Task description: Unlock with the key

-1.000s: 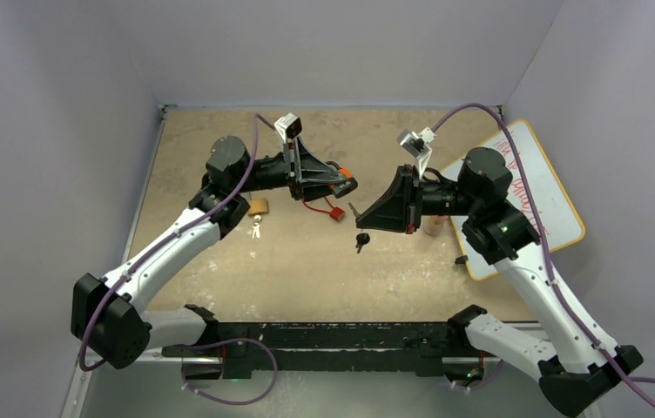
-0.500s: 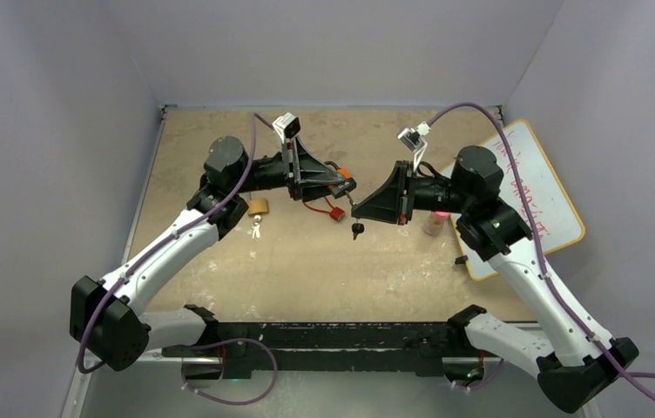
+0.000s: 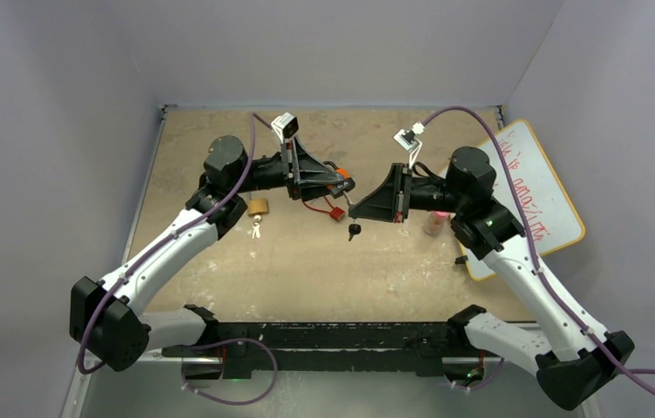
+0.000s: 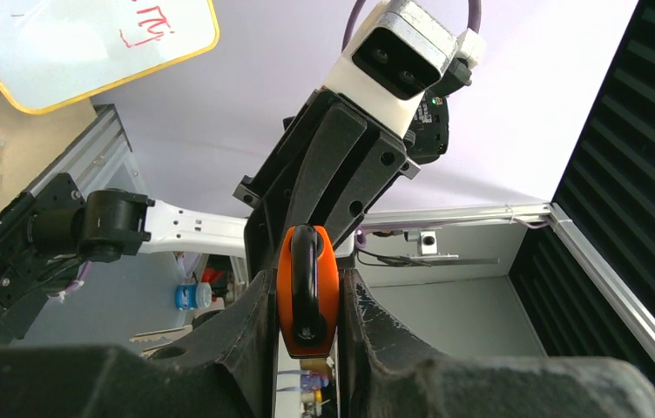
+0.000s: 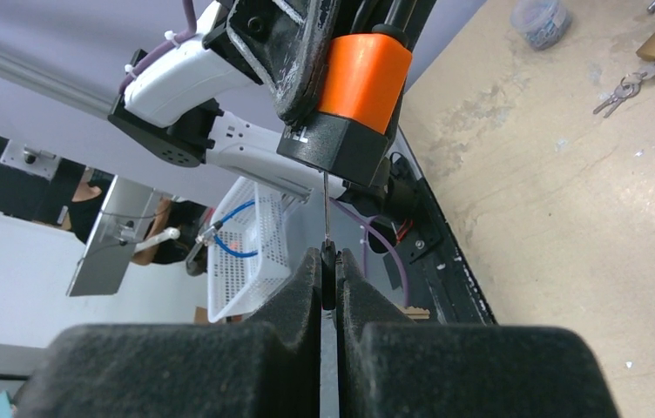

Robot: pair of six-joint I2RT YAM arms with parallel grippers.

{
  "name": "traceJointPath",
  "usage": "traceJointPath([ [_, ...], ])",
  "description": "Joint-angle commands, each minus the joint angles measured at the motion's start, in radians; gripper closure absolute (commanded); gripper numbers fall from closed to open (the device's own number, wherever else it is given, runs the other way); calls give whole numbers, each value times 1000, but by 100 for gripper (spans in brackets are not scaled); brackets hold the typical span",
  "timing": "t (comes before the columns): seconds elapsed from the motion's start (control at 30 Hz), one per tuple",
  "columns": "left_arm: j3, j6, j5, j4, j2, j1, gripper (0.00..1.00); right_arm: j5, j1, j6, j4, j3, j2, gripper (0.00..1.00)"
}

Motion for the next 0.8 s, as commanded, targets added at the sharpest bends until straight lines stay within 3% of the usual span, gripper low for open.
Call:
traceJointPath([
  [0.0, 25, 57, 20, 9, -48, -3, 100, 42, -2, 72, 40, 24, 5, 100],
  [0.4, 21, 85, 42, -24, -68, -3, 100, 102, -12, 111, 43, 0, -7, 100],
  [0.77, 30, 140, 66, -27, -64, -3, 100, -59, -13, 209, 163, -2, 48, 100],
])
